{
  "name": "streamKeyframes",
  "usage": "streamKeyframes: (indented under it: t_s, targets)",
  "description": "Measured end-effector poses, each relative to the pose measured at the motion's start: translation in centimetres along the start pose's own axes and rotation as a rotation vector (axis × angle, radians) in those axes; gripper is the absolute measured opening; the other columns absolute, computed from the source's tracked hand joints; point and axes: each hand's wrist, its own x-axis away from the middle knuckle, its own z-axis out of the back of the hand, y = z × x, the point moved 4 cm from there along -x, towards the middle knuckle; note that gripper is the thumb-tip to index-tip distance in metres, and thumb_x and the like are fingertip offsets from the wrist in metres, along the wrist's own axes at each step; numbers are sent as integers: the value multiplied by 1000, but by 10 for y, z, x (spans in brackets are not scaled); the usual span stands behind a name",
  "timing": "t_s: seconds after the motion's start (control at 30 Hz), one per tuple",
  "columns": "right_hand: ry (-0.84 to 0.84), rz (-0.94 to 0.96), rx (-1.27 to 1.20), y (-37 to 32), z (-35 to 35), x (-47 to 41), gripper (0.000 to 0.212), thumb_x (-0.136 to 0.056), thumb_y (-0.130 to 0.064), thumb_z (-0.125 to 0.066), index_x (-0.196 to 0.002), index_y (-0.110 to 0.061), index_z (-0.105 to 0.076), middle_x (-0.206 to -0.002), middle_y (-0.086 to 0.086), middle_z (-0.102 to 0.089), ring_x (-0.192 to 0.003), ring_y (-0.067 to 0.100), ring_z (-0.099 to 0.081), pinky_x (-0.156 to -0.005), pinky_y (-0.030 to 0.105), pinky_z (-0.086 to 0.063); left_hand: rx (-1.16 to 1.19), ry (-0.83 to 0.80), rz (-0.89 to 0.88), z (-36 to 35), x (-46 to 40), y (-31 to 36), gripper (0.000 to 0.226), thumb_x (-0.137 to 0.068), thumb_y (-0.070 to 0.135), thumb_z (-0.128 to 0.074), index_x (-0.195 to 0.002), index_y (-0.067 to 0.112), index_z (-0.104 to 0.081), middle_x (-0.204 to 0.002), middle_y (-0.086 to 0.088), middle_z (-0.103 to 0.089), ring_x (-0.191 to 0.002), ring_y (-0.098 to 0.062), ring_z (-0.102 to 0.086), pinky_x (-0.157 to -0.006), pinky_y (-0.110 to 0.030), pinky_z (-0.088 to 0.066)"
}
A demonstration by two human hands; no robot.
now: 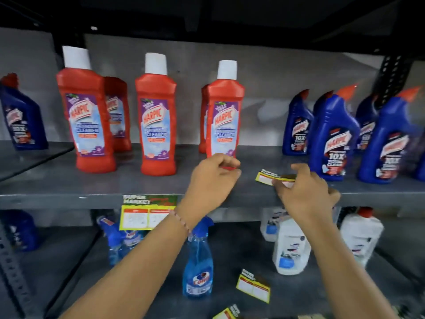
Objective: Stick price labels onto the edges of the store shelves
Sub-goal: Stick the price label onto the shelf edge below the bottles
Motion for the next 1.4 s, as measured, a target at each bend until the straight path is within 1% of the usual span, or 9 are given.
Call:
streamKeyframes:
  t_s: [0.17,0.3,0.5,0.67,0.8,0.9,1.07,1.17,1.4]
  targets:
    - [-155,40,-184,16,-2,-20,41,-76,-55,-67,-111,-36,-59,-105,-6,-70,-108,23,-61,-105,45,-31,-153,-255,191,-65,-44,-5,18,-82,25,-67,-84,8,-72,-70,-6,-61,-65,-18,-52,-65,-30,-42]
    - [-149,76,-505,18,-1,-26,22,-66,-33,-78,-78,-49,-69,-95,-14,-74,-94,16,-67,-98,49,-45,-86,-100,233,-73,-54,-7,33,-73,20,-81,-102,6,-71,-90,-7,-72,-78,-15,-62,-76,-26,-51]
    - [-139,186,-805,39,21,-19,44,-73,-2,-78,-108,-27,-72,-109,-4,-73,-96,8,-68,-88,31,-55,130,-122,201,-70,-34,14,21,-77,13,-79,-97,7,-75,-73,-7,-71,-51,-7,-55,-46,-16,-44]
    - [-139,232,-807,96,37,-12,63,-72,-4,-80,-121,-38,-60,-121,-8,-64,-106,6,-63,-91,33,-53,155,-190,181,-118,1,43,4,-85,10,-71,-83,7,-71,-50,1,-65,-36,-8,-54,-36,-19,-44]
    - [-62,222,-759,154,48,-18,69,-72,-9,-82,-128,-36,-55,-121,-5,-57,-109,7,-59,-90,24,-49,204,-202,237,-179,23,53,13,-85,3,-68,-73,8,-66,-75,-27,-72,-50,-27,-70,-49,-32,-59]
    - [14,226,-752,192,56,-26,61,-76,-7,-79,-128,-30,-57,-118,4,-56,-100,-11,-57,-81,7,-46,202,-162,253,-218,35,57,11,-83,1,-68,-74,6,-69,-75,-20,-74,-66,-33,-76,-68,-40,-64]
    - [113,214,-661,238,56,-42,56,-83,-12,-73,-128,-38,-55,-116,-1,-50,-94,-7,-49,-81,-1,-37,208,-86,249,-268,42,62,7,-83,0,-67,-76,1,-68,-69,-15,-74,-59,-23,-75,-57,-27,-62]
    - [159,215,-622,249,51,-48,51,-84,-10,-72,-128,-33,-59,-114,-3,-48,-96,-18,-42,-81,-7,-28,193,-42,257,-283,43,61,6,-84,3,-66,-79,1,-69,-73,-15,-76,-61,-24,-76,-63,-34,-64]
    - [207,246,-658,256,49,-53,53,-87,-10,-68,-125,-42,-52,-115,-5,-43,-101,-17,-43,-84,-4,-32,155,10,213,-296,46,62,16,-85,7,-68,-71,16,-67,-65,2,-72,-59,-16,-75,-58,-25,-62]
